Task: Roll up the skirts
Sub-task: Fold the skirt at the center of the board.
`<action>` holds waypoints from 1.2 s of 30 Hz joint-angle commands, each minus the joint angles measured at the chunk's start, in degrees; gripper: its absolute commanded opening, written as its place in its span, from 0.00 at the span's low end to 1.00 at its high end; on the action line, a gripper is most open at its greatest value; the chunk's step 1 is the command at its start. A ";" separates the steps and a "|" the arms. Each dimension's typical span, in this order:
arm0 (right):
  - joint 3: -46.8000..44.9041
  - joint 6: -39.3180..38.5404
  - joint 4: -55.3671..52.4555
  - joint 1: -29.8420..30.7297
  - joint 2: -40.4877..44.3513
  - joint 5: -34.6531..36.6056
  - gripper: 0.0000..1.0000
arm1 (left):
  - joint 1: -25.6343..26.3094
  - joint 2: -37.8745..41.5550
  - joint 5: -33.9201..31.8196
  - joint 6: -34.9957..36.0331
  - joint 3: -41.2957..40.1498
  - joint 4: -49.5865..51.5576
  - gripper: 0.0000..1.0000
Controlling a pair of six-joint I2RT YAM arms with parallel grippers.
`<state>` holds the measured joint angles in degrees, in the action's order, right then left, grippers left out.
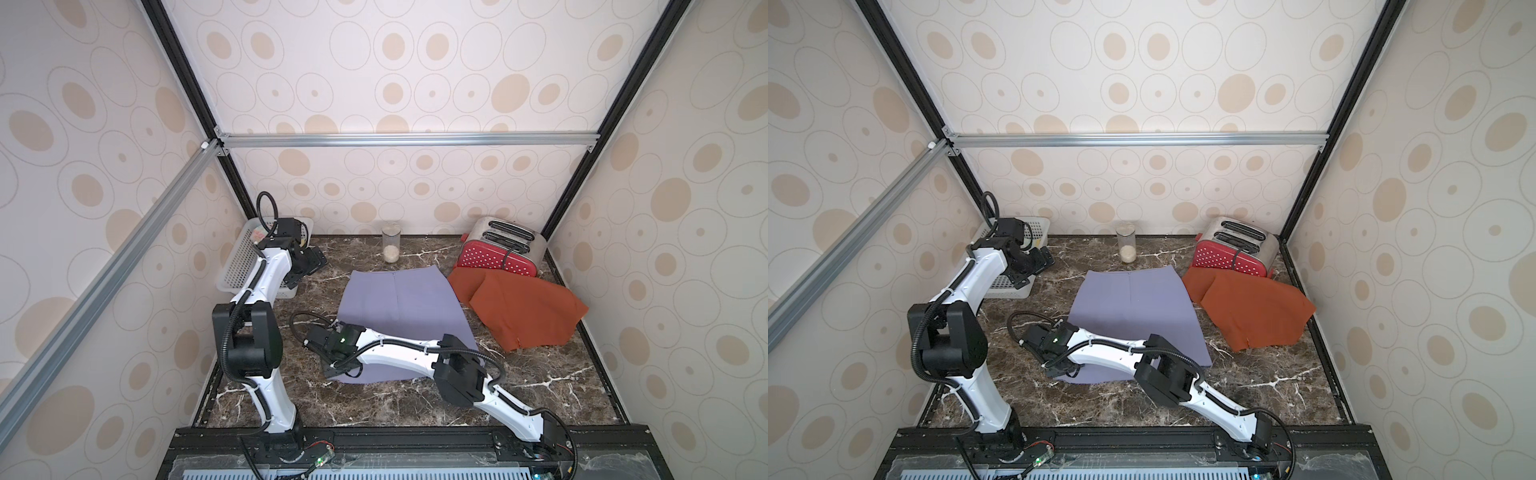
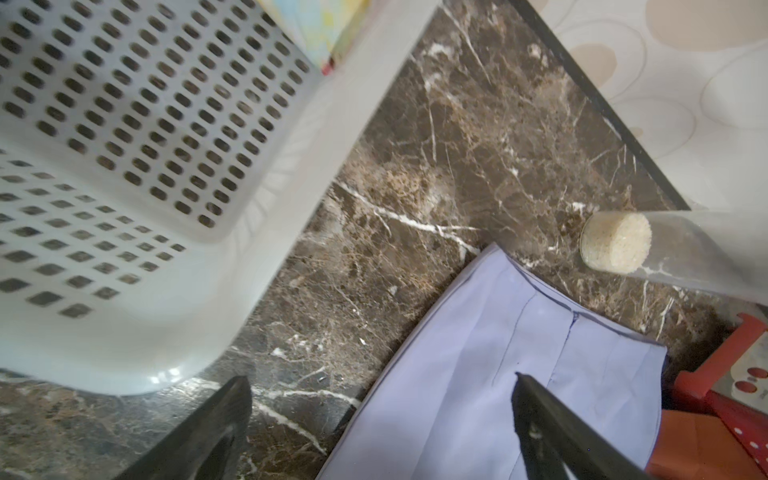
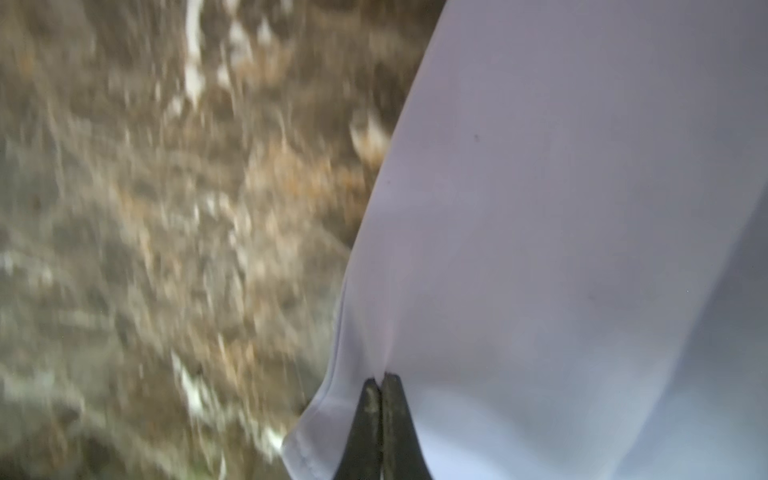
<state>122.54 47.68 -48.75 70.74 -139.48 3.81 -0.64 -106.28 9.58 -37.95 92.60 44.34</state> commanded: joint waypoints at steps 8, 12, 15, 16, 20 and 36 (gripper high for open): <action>-30.48 -9.92 14.84 -1.79 22.71 -11.29 0.00 | 2.92 -2.81 -0.81 1.44 -6.68 2.70 0.93; -36.91 -10.68 20.22 -2.85 26.28 -14.64 0.00 | 3.76 -3.42 1.37 1.32 -9.93 1.04 0.89; -39.89 -10.68 23.17 -3.53 27.86 -16.54 0.00 | 4.25 -5.32 1.82 1.73 -9.28 0.58 0.86; -40.61 -10.67 23.75 -3.71 28.28 -16.79 0.00 | 4.25 -5.87 2.01 1.99 -8.66 0.26 0.86; -43.67 -11.18 25.29 -4.22 30.23 -18.30 0.00 | 4.31 -11.67 3.80 4.94 -1.65 2.48 0.85; -46.66 -10.36 27.57 -6.04 33.45 -21.14 0.00 | 4.77 -22.27 8.11 4.79 8.69 0.43 0.58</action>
<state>76.07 37.43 -20.97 65.19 -108.60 -16.23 3.75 -126.78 16.16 -33.36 99.42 44.45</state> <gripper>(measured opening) 0.041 0.607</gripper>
